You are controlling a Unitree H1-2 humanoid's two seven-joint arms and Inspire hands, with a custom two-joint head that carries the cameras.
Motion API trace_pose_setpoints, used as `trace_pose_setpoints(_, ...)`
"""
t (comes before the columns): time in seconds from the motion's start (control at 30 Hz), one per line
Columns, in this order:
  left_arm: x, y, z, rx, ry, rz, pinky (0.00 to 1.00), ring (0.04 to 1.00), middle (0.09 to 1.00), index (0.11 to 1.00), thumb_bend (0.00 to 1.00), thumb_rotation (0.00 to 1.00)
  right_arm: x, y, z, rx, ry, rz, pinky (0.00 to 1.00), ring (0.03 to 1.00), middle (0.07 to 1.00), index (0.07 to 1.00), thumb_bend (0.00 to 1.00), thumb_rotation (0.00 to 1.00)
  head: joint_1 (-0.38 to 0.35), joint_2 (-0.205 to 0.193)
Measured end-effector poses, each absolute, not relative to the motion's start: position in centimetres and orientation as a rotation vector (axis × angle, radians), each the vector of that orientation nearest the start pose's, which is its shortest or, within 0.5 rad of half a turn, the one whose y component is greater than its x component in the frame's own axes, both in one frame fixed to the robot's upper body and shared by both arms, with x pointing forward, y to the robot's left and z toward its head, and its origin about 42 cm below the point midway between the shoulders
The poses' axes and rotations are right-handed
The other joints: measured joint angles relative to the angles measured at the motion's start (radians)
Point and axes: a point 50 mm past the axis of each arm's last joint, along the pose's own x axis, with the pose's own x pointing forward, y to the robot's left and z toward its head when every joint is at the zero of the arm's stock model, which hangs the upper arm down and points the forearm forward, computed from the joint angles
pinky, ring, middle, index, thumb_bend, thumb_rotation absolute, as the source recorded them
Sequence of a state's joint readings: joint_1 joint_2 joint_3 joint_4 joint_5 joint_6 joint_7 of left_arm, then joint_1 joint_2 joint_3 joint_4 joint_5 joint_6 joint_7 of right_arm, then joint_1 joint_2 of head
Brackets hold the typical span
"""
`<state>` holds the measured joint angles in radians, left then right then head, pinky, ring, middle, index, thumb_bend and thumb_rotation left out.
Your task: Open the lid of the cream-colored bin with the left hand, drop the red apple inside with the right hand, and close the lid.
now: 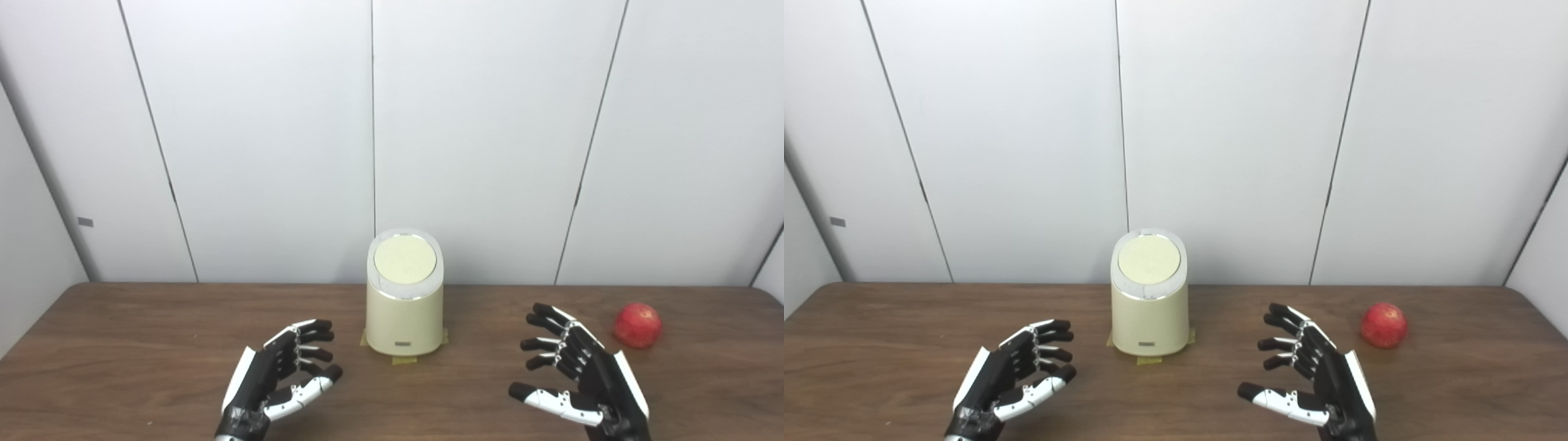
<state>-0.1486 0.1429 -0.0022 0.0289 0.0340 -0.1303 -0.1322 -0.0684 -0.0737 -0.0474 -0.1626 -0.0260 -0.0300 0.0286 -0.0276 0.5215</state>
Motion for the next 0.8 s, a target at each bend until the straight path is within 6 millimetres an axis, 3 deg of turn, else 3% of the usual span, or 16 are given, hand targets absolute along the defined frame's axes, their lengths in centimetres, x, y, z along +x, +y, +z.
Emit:
trace_pose_setpoints(0.17,33.00,23.84,14.23,0.184,-0.239,-0.176,0.52,0.629,0.716,0.754,0.60,0.12,30.10,-23.76,16.31,-0.104,-0.259,0.001,0.52,0.634,0.775,0.786,0.80,0.15,0.002,0.000)
trace_pose_setpoints(0.23,33.01,23.85,14.23,0.170,-0.241,-0.179,0.48,0.577,0.656,0.732,0.56,0.07,30.10,-23.76,16.31,-0.104,-0.259,0.001,0.48,0.590,0.752,0.780,0.79,0.16,0.002,-0.002)
trace_pose_setpoints(0.33,33.05,23.85,14.27,0.168,-0.242,-0.179,0.41,0.495,0.575,0.657,0.53,0.02,30.09,-23.77,16.31,-0.106,-0.260,0.001,0.44,0.525,0.719,0.750,0.76,0.12,0.002,-0.002)
trace_pose_setpoints(0.4,33.06,23.86,14.29,0.168,-0.243,-0.175,0.39,0.471,0.548,0.529,0.50,0.05,30.09,-23.76,16.32,-0.108,-0.261,0.000,0.42,0.508,0.700,0.730,0.73,0.08,0.002,-0.002)
trace_pose_setpoints(0.5,33.07,23.92,14.30,0.168,-0.243,-0.169,0.40,0.498,0.573,0.499,0.50,0.06,30.09,-23.77,16.32,-0.110,-0.261,-0.001,0.41,0.507,0.688,0.722,0.72,0.08,0.003,-0.002)
trace_pose_setpoints(0.57,33.07,23.92,14.30,0.168,-0.244,-0.169,0.45,0.565,0.644,0.498,0.50,0.07,30.09,-23.77,16.33,-0.111,-0.262,-0.002,0.41,0.508,0.689,0.719,0.73,0.09,0.006,-0.003)
trace_pose_setpoints(0.6,33.07,23.91,14.31,0.170,-0.246,-0.168,0.51,0.638,0.713,0.654,0.57,0.18,30.09,-23.77,16.33,-0.110,-0.262,-0.002,0.41,0.508,0.689,0.719,0.73,0.09,0.006,-0.003)
trace_pose_setpoints(0.7,33.06,23.92,14.35,0.175,-0.251,-0.164,0.73,0.850,0.889,0.891,0.74,0.40,30.11,-23.76,16.34,-0.110,-0.264,-0.001,0.40,0.511,0.693,0.723,0.73,0.10,0.015,-0.011)
trace_pose_setpoints(0.73,33.07,23.93,14.35,0.176,-0.251,-0.161,0.75,0.875,0.911,0.915,0.76,0.42,30.14,-23.76,16.34,-0.110,-0.268,-0.001,0.40,0.511,0.693,0.724,0.73,0.10,0.015,-0.011)
trace_pose_setpoints(0.8,33.10,23.90,14.38,0.181,-0.253,-0.153,0.94,0.967,0.973,0.983,0.82,0.47,30.25,-23.77,16.27,-0.109,-0.270,0.000,0.41,0.513,0.697,0.729,0.74,0.11,0.018,-0.011)
